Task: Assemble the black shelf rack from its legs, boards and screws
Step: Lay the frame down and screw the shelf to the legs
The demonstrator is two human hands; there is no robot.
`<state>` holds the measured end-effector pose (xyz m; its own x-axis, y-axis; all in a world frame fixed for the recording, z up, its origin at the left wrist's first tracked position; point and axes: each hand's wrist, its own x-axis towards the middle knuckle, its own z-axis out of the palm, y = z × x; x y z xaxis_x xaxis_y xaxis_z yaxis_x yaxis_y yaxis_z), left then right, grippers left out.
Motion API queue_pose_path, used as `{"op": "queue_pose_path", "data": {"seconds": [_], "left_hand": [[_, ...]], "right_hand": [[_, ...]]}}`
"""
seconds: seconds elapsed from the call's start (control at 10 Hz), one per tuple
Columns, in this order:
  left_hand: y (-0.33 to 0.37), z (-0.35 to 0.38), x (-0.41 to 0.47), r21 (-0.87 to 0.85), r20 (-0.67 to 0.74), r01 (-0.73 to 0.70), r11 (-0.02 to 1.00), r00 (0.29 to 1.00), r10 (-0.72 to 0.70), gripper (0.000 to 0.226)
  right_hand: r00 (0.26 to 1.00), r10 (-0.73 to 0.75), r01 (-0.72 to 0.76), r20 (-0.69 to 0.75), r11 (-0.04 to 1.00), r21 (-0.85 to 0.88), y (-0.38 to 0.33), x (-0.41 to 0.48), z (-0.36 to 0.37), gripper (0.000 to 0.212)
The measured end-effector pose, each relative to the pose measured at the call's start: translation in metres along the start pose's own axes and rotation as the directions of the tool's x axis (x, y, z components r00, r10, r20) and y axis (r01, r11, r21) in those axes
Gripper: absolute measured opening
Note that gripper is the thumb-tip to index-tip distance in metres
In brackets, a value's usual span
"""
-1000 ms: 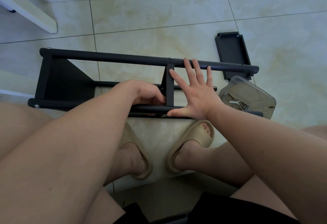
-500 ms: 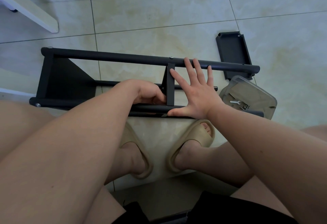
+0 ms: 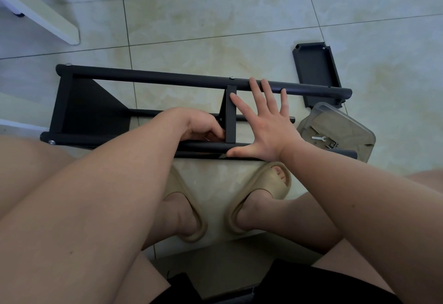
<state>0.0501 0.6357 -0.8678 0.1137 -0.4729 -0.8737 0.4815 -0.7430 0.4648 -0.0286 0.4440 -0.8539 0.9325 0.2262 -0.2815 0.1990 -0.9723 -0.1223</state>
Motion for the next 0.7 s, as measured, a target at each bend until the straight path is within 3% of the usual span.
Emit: {"op": "queue_pose_path", "data": {"seconds": [0.2,0.4,0.7], "left_hand": [[0.0008,0.0023,0.0043,0.044,-0.118,-0.027,0.999,0.993,0.032,0.015],[0.0007,-0.0005,0.0003,0.011,0.012,-0.006,1.000,1.000,0.006,0.021],[-0.0003,0.0008,0.0061,0.017,-0.063,0.011,1.000,0.998,-0.010,0.014]], "right_hand": [[1.000,-0.004,0.004,-0.003,1.000,0.003,0.0000,-0.0001,0.0009,0.124],[1.000,-0.007,0.008,-0.020,1.000,0.013,0.0006,0.0000,0.0024,0.124],[0.999,-0.011,0.012,-0.031,1.000,0.012,0.0006,0.0003,0.0037,0.124]]}}
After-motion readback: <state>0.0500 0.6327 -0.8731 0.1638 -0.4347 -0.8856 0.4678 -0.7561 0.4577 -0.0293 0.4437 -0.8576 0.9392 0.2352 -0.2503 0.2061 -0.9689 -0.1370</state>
